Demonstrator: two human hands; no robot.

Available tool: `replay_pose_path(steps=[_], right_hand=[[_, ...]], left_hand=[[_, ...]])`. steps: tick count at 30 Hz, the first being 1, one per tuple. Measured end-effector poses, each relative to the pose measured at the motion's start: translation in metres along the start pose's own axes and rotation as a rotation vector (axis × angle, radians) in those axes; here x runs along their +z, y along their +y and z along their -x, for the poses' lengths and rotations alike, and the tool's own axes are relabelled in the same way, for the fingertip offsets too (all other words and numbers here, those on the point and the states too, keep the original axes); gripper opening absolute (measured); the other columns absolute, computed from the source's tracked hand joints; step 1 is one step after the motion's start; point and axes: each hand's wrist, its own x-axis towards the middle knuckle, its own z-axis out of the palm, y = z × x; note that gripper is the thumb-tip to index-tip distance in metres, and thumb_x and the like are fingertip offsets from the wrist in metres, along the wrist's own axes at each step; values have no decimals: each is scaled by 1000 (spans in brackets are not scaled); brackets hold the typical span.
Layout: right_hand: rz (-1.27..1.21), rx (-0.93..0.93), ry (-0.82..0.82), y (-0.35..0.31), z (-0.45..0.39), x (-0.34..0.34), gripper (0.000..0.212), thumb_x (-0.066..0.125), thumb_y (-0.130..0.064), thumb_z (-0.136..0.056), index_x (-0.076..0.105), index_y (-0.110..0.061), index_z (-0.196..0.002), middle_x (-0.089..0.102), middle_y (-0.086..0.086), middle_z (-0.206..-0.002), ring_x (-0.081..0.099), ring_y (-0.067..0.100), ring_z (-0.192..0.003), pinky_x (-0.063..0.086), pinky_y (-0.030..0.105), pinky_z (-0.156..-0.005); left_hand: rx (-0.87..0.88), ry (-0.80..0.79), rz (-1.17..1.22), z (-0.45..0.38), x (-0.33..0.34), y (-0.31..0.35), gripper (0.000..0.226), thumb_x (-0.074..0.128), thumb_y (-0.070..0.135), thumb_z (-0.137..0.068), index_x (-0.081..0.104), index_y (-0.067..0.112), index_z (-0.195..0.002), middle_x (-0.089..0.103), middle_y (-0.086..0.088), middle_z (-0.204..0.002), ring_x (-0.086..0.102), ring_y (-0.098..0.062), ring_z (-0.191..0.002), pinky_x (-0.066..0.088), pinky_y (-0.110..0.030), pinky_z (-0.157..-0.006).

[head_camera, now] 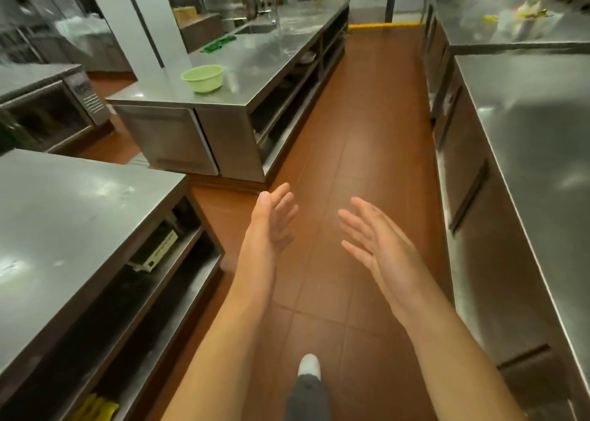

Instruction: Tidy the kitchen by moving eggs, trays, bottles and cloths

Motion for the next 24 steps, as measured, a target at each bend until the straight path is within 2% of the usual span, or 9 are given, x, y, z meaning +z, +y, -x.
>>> replay_pose_path(steps=[4,8,11,15,17,24], right_hand=[[8,29,18,-7,-78,14,50,39,-47,-102,38,-31,-150,56,-8,-141,54,6,-126,43,29,-107],[58,13,58,-34,-157,21,51,39,-48,-102,39,-30,-149,55,-7,-143,52,8,-129,39,38,-114],[62,-40,119,-55,-206,18,50,38,-47,-102,38,-29,-149,54,-6,-143,51,9,-130,38,40,-114],[-12,-65,201,-70,-262,0,51,41,-47,-102,40,-28,-149,59,-8,-138,55,6,-125,41,39,-112],[-21,-51,223,-73,-291,-11,53,41,-51,-101,38,-30,-150,58,-10,-138,56,4,-124,42,37,-111],[-87,-24,255,-76,-418,-57,52,40,-47,-102,36,-27,-151,57,-6,-141,56,7,-126,43,37,-111]], left_hand=[[-23,-27,60,-83,-8,-15,67,26,68,-88,47,38,-144,53,18,-145,53,0,-129,42,-17,-94],[-45,-68,111,-179,-5,-13,66,27,70,-89,50,39,-142,57,21,-139,55,0,-126,43,-21,-94],[-19,-165,93,-239,8,-4,64,24,68,-92,48,40,-144,55,22,-141,54,3,-126,41,-20,-95],[12,-253,106,-301,30,7,69,26,73,-93,45,35,-148,51,15,-148,50,1,-132,38,-26,-109],[19,-283,108,-329,40,5,70,25,71,-91,45,35,-148,51,15,-148,49,1,-133,37,-28,-110],[-46,-257,72,-453,80,-15,71,27,73,-90,46,34,-147,53,14,-147,51,-1,-132,35,-35,-117]])
